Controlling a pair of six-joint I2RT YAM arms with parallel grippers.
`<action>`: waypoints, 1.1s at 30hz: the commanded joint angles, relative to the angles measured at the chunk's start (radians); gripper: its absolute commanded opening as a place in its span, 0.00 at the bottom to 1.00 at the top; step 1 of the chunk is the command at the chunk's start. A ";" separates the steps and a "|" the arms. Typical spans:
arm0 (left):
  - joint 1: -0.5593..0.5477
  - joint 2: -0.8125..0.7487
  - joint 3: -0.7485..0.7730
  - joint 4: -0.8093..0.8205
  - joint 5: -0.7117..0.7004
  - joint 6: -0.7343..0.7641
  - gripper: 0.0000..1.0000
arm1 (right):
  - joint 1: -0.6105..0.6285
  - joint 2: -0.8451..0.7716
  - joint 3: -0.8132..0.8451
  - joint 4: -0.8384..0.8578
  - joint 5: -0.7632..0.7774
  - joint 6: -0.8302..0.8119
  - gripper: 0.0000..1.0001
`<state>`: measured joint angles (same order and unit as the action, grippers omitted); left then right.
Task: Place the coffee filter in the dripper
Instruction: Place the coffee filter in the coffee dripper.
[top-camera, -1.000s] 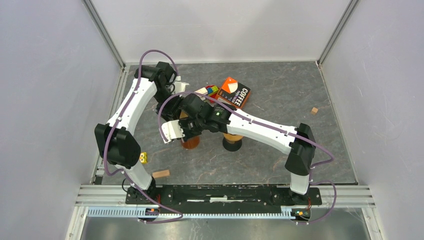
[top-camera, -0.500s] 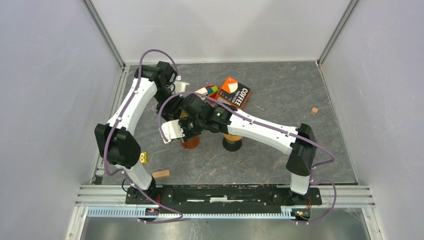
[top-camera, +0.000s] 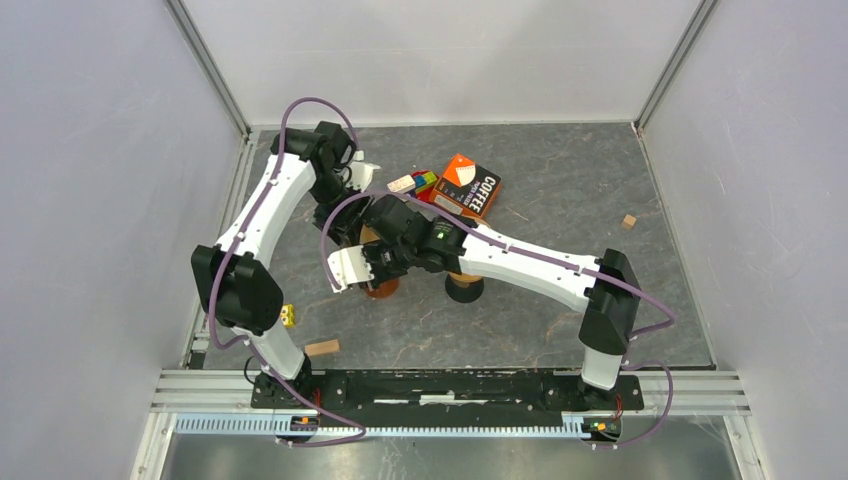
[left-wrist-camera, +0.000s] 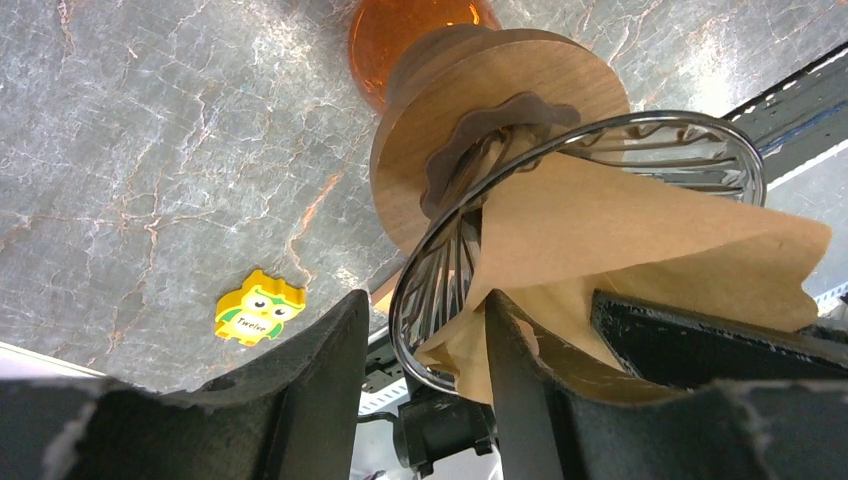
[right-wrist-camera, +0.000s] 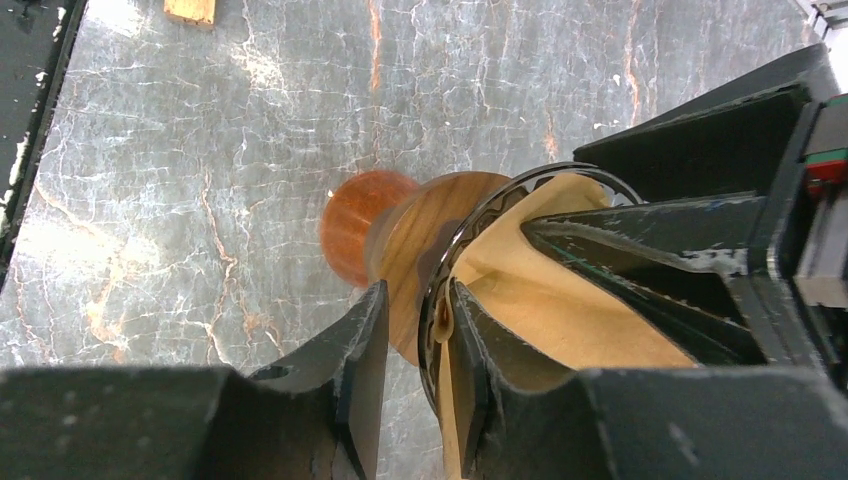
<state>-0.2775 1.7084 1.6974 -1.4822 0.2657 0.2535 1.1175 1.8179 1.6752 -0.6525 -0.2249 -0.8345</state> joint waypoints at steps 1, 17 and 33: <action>-0.004 0.005 0.056 -0.016 0.000 0.029 0.54 | 0.007 -0.046 -0.013 -0.016 0.005 0.018 0.36; -0.005 0.010 0.112 -0.038 -0.019 0.042 0.57 | 0.004 -0.075 -0.014 -0.040 0.065 -0.007 0.61; -0.002 0.021 0.127 0.031 -0.040 0.029 0.73 | -0.021 -0.040 -0.046 -0.026 0.047 -0.039 0.64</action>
<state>-0.2771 1.7103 1.8019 -1.5017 0.2226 0.2543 1.1027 1.7805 1.6283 -0.6975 -0.1635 -0.8581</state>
